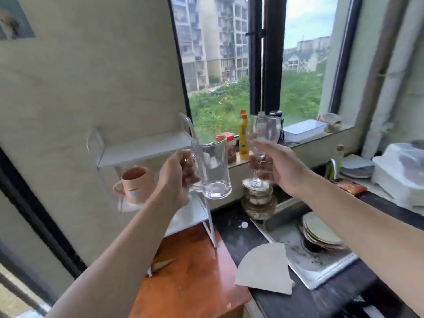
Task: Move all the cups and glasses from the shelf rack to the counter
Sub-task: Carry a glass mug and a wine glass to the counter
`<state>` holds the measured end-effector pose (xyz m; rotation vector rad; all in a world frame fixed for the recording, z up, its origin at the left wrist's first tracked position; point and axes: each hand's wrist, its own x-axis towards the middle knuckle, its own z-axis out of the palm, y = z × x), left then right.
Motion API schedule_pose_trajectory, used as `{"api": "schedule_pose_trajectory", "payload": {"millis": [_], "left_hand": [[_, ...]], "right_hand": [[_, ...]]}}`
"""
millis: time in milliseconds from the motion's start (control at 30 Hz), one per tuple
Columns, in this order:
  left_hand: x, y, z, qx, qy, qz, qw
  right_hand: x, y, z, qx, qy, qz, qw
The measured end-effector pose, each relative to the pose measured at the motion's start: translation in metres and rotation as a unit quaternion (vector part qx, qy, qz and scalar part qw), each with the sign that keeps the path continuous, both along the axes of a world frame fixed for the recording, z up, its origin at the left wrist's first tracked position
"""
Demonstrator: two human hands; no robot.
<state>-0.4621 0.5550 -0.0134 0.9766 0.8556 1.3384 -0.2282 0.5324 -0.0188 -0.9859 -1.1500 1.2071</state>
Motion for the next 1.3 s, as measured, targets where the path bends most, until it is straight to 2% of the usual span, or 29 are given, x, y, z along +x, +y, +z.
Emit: {"api": "schedule_pose_trajectory", "payload": {"millis": [200,433,733,867,1000,1133,1300], "left_hand": [[0.138,-0.055,-0.062,-0.08,0.023,-0.114,0.99],[0.317,-0.106,-0.127,-0.138,0.051,-0.298,0.943],[0.559,-0.145,-0.176,-0.138,0.097,-0.521,0.837],[0.657,-0.171,-0.177,-0.104,0.155,-0.598,0.78],[0.742,-0.211,-0.176,-0.094,0.172,-0.653,0.732],[0.823,-0.262,-0.181,-0.106,0.191,-0.678,0.702],[0.923,-0.332,-0.194,-0.096,0.208,-0.71,0.666]], "right_hand": [[0.127,-0.106,-0.061,-0.092,-0.021,-0.127,0.987],[0.269,-0.217,-0.119,-0.166,0.005,-0.259,0.952],[0.442,-0.316,-0.151,-0.203,0.054,-0.436,0.875],[0.504,-0.364,-0.151,-0.206,0.072,-0.512,0.831],[0.553,-0.419,-0.157,-0.211,0.091,-0.578,0.783],[0.604,-0.477,-0.17,-0.211,0.118,-0.635,0.734],[0.684,-0.55,-0.193,-0.209,0.136,-0.676,0.694]]}}
